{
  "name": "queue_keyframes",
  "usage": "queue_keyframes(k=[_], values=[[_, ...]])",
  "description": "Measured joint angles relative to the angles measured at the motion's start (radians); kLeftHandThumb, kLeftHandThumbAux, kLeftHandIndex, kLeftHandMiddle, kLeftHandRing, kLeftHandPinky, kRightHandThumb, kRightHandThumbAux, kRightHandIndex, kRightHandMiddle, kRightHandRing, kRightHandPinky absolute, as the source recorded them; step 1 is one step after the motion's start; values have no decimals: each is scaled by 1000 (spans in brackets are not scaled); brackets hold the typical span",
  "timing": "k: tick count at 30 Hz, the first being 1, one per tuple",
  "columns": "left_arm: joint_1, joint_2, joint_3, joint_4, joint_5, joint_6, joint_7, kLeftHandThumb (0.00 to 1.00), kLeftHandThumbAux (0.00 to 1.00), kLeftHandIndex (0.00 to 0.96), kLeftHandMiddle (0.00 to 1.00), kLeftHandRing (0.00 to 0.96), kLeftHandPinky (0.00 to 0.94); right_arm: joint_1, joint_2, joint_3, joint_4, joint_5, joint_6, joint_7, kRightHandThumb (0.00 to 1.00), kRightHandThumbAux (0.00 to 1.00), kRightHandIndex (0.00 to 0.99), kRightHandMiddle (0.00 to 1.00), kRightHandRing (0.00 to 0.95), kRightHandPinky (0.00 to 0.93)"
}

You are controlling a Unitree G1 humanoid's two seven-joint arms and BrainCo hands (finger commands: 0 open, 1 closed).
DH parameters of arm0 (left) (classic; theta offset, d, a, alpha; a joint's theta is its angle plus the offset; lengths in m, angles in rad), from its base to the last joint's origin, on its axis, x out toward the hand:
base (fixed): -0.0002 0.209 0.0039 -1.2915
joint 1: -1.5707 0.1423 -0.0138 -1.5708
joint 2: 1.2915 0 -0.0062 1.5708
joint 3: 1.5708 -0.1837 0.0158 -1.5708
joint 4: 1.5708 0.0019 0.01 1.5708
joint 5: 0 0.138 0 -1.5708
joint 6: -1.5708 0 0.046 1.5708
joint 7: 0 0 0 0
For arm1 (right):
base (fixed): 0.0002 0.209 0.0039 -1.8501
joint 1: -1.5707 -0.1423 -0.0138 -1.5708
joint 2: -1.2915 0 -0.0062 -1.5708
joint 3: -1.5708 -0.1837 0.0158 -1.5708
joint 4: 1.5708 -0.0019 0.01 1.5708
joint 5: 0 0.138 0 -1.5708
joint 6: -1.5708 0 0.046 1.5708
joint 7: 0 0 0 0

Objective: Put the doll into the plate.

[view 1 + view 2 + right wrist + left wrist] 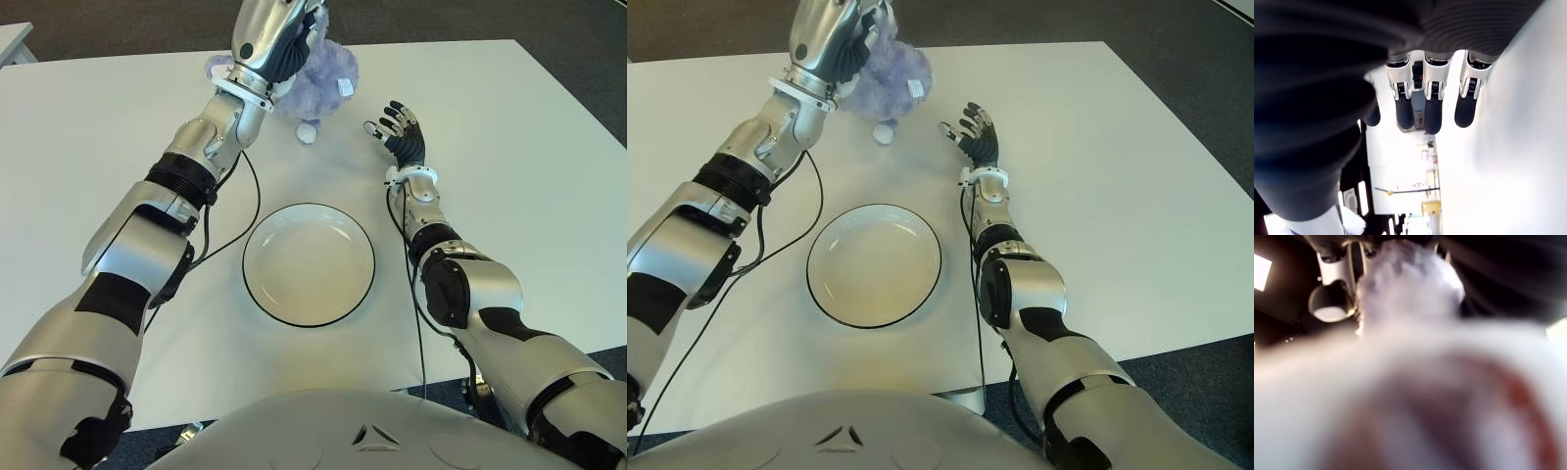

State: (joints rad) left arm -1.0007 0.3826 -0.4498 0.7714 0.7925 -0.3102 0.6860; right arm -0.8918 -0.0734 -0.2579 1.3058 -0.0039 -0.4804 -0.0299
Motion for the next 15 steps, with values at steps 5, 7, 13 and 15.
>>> queue_keyframes(k=[5,7,13,15], values=[[0,6,4,-19,9,2,-2,743,693,442,839,837,853,0,0,0,0,0,0,0,91,828,149,171,170,187],[0,8,8,-26,9,2,-10,743,693,442,840,837,854,0,0,0,0,0,0,0,92,832,150,172,171,185],[0,15,16,-42,9,2,-30,744,693,442,838,835,851,0,1,0,0,0,0,0,93,827,150,172,173,186],[0,18,18,-48,10,2,-30,744,693,443,838,835,853,0,1,0,0,0,0,0,92,825,150,172,173,187]])
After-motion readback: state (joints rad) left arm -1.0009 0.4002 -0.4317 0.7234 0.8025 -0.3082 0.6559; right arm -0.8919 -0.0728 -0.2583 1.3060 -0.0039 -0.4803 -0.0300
